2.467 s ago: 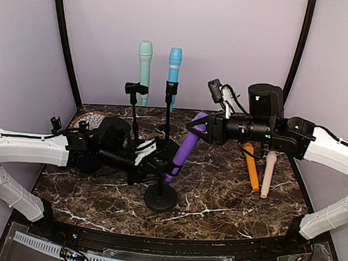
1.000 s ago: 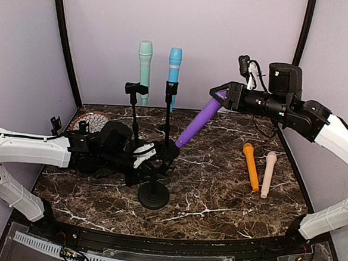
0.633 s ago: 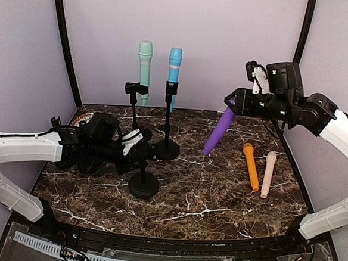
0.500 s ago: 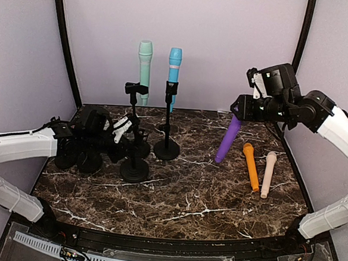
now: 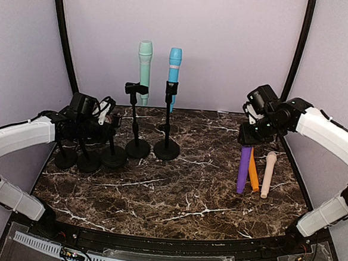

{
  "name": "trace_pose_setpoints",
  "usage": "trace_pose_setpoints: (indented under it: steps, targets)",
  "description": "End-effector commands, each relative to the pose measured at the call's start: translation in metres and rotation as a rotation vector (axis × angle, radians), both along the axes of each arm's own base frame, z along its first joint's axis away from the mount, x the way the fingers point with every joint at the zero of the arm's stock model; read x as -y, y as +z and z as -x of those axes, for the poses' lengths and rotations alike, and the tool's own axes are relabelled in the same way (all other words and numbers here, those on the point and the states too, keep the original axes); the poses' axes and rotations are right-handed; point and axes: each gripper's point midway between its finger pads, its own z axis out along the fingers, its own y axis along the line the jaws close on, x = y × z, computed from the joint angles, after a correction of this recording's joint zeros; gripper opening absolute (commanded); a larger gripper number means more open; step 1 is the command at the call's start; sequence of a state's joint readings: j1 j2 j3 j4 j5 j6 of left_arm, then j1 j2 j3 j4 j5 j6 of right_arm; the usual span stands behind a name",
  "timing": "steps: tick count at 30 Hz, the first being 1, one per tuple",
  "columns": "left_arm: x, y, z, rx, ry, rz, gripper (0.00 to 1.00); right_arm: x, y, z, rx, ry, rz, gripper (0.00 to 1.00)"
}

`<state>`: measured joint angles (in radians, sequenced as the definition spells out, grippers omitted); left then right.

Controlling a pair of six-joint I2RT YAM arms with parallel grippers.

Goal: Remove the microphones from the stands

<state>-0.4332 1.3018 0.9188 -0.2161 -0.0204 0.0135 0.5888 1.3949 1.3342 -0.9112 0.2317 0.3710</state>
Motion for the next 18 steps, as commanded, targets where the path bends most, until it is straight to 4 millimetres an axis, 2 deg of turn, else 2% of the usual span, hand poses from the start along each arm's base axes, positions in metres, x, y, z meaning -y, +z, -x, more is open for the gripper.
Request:
trace_pose_setpoints:
  steps: [1,6,10,14,18]
  targets:
    - [0.001,0.045,-0.025,0.102,0.054,0.111,0.00,-0.005,-0.012,-0.011,-0.023,0.038,-0.006,0.12]
    - [-0.008,0.056,-0.043,0.147,0.103,0.096,0.00,-0.012,-0.034,-0.013,-0.068,0.066,-0.013,0.12]
    - [-0.020,0.062,-0.061,0.178,0.151,0.043,0.00,-0.006,-0.054,-0.020,-0.092,0.045,0.033,0.13]
    - [-0.026,0.058,-0.076,0.180,0.175,0.036,0.00,-0.003,-0.068,-0.034,-0.090,0.016,0.058,0.16]
    - [-0.031,0.053,-0.089,0.176,0.197,0.031,0.00,-0.010,-0.083,-0.050,-0.090,0.003,0.035,0.20]
